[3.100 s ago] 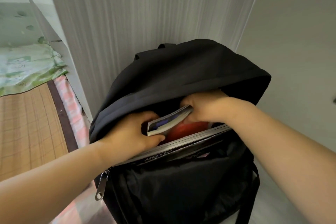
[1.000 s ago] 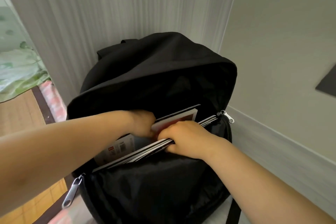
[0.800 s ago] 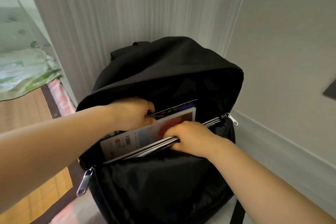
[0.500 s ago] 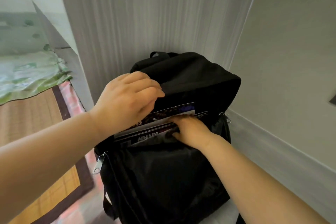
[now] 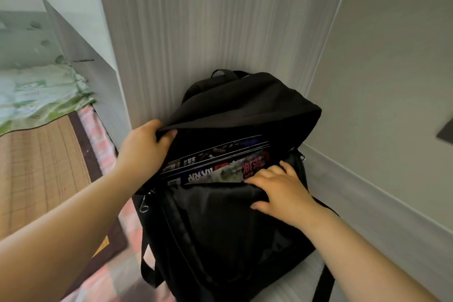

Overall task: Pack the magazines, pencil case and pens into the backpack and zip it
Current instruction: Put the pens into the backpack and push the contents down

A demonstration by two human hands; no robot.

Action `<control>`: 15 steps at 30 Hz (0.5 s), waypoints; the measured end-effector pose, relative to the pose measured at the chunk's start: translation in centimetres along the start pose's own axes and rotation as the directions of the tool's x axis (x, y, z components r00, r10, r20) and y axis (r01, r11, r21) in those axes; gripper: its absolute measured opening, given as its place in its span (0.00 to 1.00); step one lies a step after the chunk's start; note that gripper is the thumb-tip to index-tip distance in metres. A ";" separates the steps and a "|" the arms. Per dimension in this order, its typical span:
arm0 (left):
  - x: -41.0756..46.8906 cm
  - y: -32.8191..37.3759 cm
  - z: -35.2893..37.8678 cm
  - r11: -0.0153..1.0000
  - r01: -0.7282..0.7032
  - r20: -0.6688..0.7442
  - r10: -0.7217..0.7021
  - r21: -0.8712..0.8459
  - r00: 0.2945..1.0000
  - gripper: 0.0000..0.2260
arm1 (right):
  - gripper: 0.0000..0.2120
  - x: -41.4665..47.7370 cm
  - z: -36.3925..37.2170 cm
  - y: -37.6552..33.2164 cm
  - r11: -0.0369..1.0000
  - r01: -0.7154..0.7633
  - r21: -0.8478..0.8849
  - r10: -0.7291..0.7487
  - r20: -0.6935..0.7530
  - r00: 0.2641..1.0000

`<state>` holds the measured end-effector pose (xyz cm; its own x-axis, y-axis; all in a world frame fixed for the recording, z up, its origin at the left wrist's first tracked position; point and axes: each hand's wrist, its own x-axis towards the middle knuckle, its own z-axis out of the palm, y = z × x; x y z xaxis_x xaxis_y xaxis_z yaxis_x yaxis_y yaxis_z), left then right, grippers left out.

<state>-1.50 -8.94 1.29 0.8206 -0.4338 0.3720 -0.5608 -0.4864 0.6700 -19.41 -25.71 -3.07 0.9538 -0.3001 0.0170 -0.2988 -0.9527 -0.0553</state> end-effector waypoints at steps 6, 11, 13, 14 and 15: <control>1.3 -0.1 0.0 0.994 0.080 0.028 -0.078 -0.080 0.997 0.09 | 0.11 0.9 0.2 0.5 0.979 0.020 0.204 0.018 -0.178 0.984; 0.6 -0.3 0.0 0.996 0.003 -0.025 -0.005 -0.089 1.000 0.06 | 0.13 2.2 -2.5 3.4 0.551 -0.178 0.815 0.804 -0.463 0.373; 0.3 0.0 0.2 0.996 -0.072 -0.074 0.068 -0.057 0.995 0.08 | 0.30 3.2 -3.3 4.9 0.112 -0.287 0.951 0.916 0.013 0.401; 0.2 0.1 0.3 0.994 -0.105 -0.094 0.102 -0.029 0.990 0.10 | 0.32 3.6 -3.3 5.4 -0.009 -0.353 0.936 0.854 0.191 0.484; 0.3 0.2 0.4 0.991 -0.135 -0.114 0.134 0.002 0.984 0.11 | 0.29 3.9 -3.4 5.3 -0.053 -0.421 0.906 0.760 0.310 0.571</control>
<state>-1.43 -9.43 1.31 0.7452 -0.4056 0.5292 -0.6664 -0.4249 0.6127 -17.41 -32.10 0.12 0.3280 -0.8807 -0.3418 -0.3561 0.2199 -0.9082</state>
